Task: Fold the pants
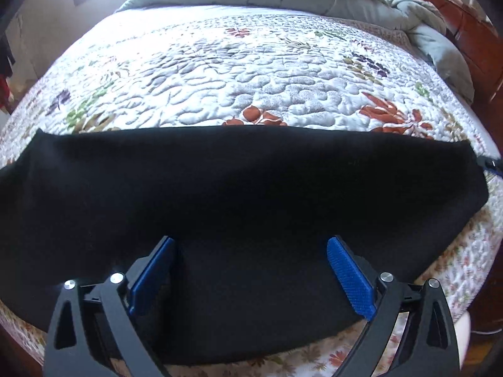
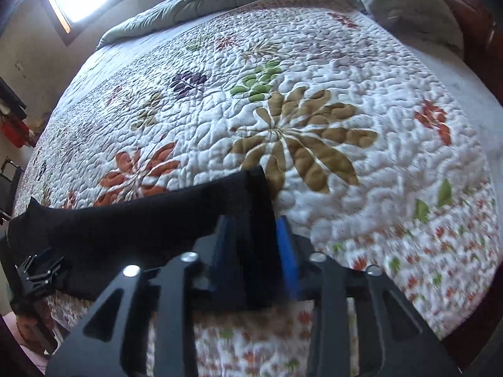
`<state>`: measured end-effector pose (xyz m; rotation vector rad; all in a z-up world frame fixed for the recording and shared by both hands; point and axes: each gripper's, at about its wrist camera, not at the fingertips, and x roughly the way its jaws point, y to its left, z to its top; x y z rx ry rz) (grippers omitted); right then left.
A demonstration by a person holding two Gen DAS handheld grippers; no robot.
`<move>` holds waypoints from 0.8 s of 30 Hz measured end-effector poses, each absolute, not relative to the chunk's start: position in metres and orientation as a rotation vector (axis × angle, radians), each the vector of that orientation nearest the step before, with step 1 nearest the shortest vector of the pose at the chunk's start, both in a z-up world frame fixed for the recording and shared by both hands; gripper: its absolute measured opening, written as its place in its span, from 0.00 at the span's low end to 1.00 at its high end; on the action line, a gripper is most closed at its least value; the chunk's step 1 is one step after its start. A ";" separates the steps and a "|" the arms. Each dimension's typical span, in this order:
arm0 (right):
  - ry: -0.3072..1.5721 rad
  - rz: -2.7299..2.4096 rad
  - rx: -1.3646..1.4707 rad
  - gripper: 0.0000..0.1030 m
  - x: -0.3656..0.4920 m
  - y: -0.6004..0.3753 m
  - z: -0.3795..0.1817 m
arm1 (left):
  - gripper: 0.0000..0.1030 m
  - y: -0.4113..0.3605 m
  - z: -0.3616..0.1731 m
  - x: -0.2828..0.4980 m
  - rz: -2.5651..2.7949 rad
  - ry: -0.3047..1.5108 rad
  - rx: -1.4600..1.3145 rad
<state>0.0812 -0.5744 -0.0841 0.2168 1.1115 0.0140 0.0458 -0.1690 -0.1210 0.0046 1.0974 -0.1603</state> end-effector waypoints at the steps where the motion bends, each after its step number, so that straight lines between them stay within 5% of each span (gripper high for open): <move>1: 1.120 0.012 0.233 0.36 0.072 -0.575 -0.082 | 0.94 -0.169 -0.119 0.046 -0.162 1.105 -0.009; 4: 1.152 0.037 0.354 0.50 0.049 -0.579 -0.088 | 0.94 -0.167 -0.117 0.043 -0.162 1.143 -0.041; 13: 1.112 0.118 0.719 0.52 0.043 -0.589 -0.147 | 0.94 -0.159 -0.118 0.037 -0.152 1.157 -0.044; 18: 1.097 0.114 0.641 0.10 0.065 -0.582 -0.142 | 0.94 -0.146 -0.117 0.034 -0.119 1.159 -0.065; 24: 0.913 0.111 0.522 0.08 0.054 -0.587 -0.070 | 0.94 -0.116 -0.104 0.027 -0.056 1.097 -0.092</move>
